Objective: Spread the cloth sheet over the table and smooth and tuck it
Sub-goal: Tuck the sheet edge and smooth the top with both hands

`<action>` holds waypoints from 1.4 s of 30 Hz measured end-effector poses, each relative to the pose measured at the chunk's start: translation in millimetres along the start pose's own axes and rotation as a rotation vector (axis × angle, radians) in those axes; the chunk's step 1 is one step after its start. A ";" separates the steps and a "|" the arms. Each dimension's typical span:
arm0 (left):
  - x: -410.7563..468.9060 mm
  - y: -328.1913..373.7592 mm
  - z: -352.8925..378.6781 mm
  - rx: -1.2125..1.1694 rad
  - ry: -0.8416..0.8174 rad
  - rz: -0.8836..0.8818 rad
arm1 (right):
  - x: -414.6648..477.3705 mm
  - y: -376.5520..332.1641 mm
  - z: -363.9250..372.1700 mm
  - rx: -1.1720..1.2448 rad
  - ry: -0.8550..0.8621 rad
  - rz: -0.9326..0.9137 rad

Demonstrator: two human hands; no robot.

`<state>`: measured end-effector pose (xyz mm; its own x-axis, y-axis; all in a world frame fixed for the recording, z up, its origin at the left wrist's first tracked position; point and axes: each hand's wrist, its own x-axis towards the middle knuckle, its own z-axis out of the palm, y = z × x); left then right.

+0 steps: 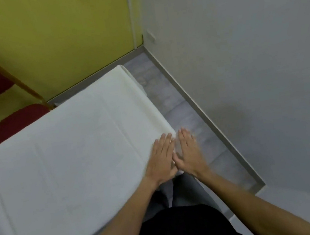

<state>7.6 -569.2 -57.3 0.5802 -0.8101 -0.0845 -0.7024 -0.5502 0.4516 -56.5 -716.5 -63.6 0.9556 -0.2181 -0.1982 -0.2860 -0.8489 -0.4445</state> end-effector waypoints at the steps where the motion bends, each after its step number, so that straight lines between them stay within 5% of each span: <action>1: 10.9 3.1 -1.4 0.039 -0.059 0.070 | -7.8 5.2 0.8 0.077 -0.003 0.035; 6: 52.1 15.6 1.0 0.323 -0.313 0.316 | -35.6 15.9 -6.9 0.346 0.013 0.152; 16: 77.1 25.4 7.6 0.559 -0.391 0.353 | -31.5 31.0 19.4 0.484 0.072 0.329; 30: 72.4 18.5 11.3 0.453 -0.217 0.458 | -19.6 61.7 35.0 0.383 0.052 0.245; 42: 75.6 34.1 26.2 0.492 -0.226 0.298 | -15.1 110.1 30.9 0.257 -0.142 0.149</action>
<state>16.7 -654.5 -71.6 0.2655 -0.9367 -0.2284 -0.9600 -0.2786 0.0266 -104.6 -791.8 -136.5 0.8873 -0.2461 -0.3900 -0.4481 -0.6596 -0.6035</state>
